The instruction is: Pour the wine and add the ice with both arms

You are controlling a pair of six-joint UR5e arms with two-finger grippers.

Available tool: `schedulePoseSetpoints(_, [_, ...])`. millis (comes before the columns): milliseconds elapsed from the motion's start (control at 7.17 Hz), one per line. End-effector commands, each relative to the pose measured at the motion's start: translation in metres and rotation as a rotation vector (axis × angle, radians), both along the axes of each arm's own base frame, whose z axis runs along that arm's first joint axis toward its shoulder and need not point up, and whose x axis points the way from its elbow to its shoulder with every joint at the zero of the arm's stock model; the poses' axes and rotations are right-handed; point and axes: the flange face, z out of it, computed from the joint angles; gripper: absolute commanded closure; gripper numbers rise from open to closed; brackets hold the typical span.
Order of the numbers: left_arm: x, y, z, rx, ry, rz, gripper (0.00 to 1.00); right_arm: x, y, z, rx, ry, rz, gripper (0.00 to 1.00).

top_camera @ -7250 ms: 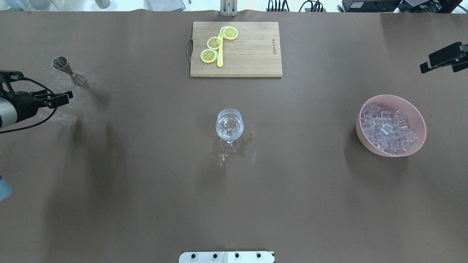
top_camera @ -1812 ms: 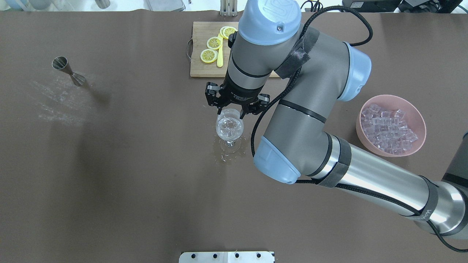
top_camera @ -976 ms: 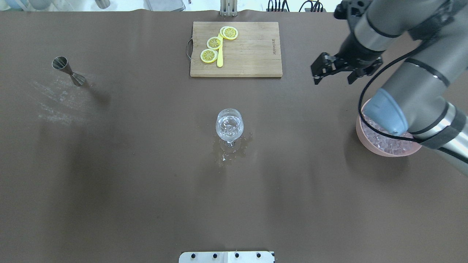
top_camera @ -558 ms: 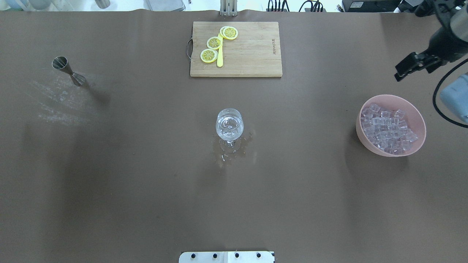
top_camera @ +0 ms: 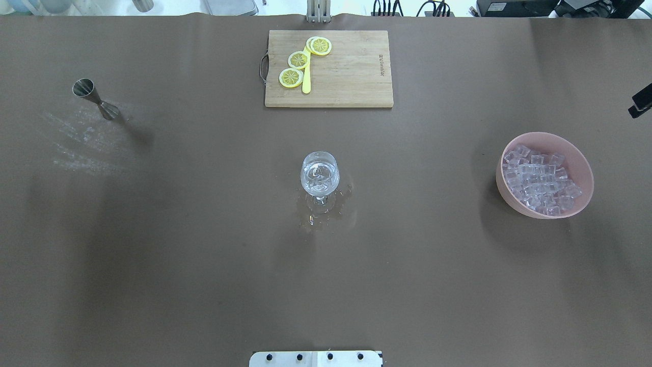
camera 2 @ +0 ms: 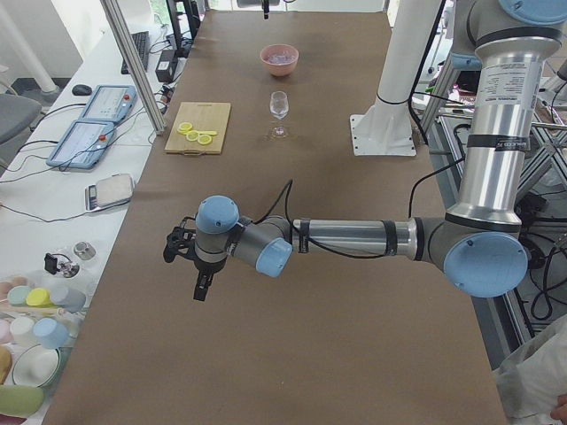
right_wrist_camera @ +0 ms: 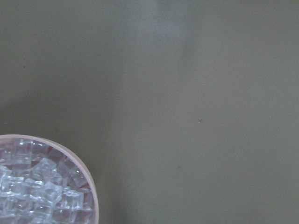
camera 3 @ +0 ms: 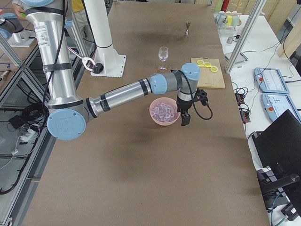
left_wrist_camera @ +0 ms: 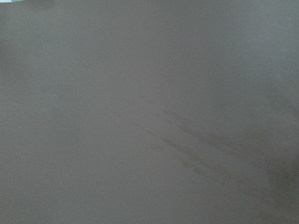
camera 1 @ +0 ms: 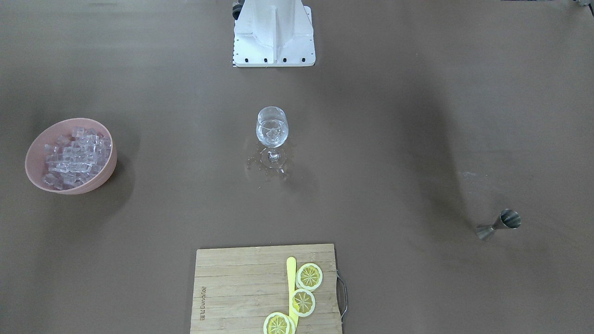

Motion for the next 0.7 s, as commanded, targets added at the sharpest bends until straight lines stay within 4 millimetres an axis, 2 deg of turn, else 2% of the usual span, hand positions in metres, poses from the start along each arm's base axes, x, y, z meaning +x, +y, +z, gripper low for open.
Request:
schedulePoseSetpoints(0, [0.001, -0.006, -0.014, 0.03, 0.001, 0.003, 0.02, 0.011, -0.005, 0.041, -0.08, 0.018, 0.021, 0.0])
schedulePoseSetpoints(139, [0.003, -0.02, -0.031, 0.055, 0.004, 0.006, 0.02, 0.014, -0.002, 0.051, -0.096, 0.021, 0.02, 0.0])
schedulePoseSetpoints(279, [0.009, -0.021, -0.033, 0.06, 0.013, 0.022, 0.02, 0.015, 0.0, 0.059, -0.068, 0.016, 0.014, 0.0])
schedulePoseSetpoints(558, [0.008, -0.017, -0.025, 0.047, 0.006, 0.021, 0.02, 0.015, -0.002, 0.058, -0.035, 0.009, 0.014, 0.0])
